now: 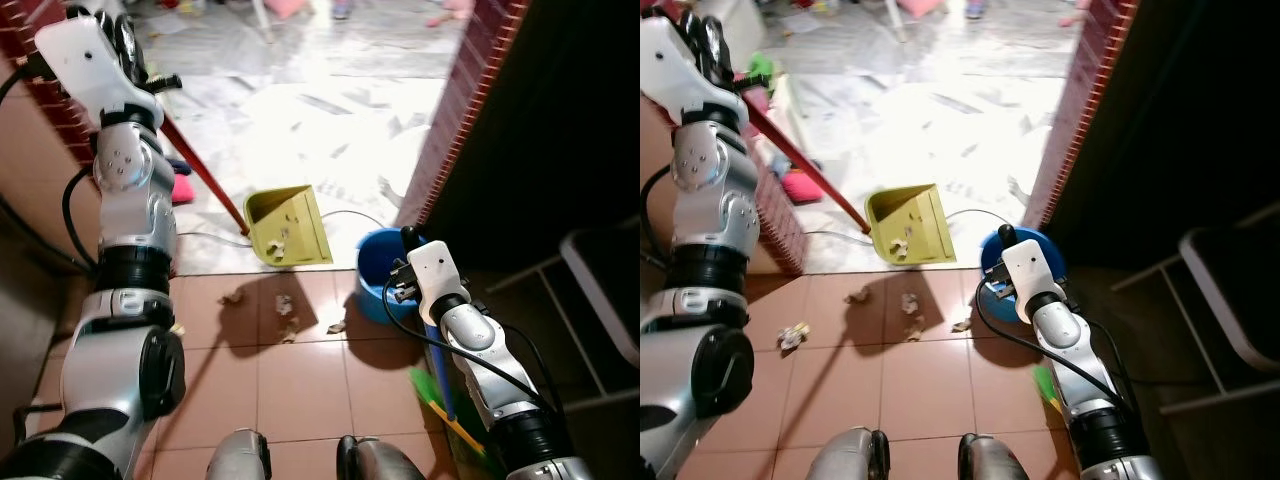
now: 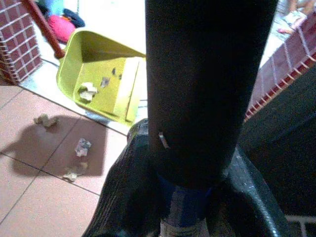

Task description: Sweep floor

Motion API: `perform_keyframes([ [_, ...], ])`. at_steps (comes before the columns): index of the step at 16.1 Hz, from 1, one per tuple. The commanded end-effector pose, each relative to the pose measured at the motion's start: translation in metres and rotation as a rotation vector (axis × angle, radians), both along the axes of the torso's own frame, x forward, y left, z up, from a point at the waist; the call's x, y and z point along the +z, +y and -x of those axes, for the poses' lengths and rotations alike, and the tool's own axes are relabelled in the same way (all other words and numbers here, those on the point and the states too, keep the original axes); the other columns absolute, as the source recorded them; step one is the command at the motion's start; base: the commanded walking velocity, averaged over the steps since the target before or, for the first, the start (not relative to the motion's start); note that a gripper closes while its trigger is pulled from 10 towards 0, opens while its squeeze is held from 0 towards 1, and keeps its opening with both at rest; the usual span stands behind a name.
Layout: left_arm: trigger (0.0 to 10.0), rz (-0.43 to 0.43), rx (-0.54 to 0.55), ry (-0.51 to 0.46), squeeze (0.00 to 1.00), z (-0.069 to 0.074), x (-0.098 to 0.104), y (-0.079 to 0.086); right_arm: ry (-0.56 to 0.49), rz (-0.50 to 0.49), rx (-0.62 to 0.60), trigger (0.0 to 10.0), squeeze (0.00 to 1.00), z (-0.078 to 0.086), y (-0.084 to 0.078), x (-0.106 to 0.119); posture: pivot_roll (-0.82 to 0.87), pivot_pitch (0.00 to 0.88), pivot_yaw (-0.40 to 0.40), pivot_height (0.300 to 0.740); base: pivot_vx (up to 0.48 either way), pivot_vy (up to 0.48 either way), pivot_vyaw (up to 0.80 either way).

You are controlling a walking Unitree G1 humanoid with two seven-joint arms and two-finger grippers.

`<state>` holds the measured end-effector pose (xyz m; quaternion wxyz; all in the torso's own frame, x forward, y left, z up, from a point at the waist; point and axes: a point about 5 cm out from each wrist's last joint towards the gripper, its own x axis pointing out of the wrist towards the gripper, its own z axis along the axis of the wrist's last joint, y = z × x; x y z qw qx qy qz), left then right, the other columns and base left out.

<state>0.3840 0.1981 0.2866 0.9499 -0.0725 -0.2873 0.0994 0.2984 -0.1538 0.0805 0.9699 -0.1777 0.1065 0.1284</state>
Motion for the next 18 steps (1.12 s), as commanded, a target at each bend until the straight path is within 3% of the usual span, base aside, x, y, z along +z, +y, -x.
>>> perform_keyframes([
  [1,10.0,0.01,-0.003,-0.164,0.0,0.006,0.036,-0.005,0.003,-0.004,-0.005,10.0,0.0,0.001,-0.001,0.0,-0.08,0.081,0.012,0.74,0.0,0.0,0.0],
  [7,10.0,0.049,-0.088,-0.182,0.0,-0.003,0.043,-0.04,-0.024,-0.032,-0.03,10.0,0.0,0.007,0.001,0.006,-0.11,0.093,0.041,0.74,0.0,0.0,0.0],
  [11,10.0,0.056,-0.173,-0.158,0.0,-0.007,0.037,-0.068,-0.118,-0.067,-0.104,10.0,0.0,0.021,-0.011,0.022,-0.15,0.121,0.088,0.74,0.0,0.0,0.0],
  [13,10.0,0.057,-0.232,-0.132,0.0,-0.01,0.032,-0.086,-0.104,-0.075,-0.15,10.0,0.0,0.036,-0.021,0.017,-0.17,0.135,0.111,0.74,0.0,0.0,-0.8],
  [18,10.0,0.05,-0.285,-0.141,0.0,-0.01,0.035,-0.107,-0.074,-0.066,-0.163,10.0,0.0,0.057,-0.023,0.013,-0.21,0.17,0.123,0.74,0.0,0.0,-0.69],
])
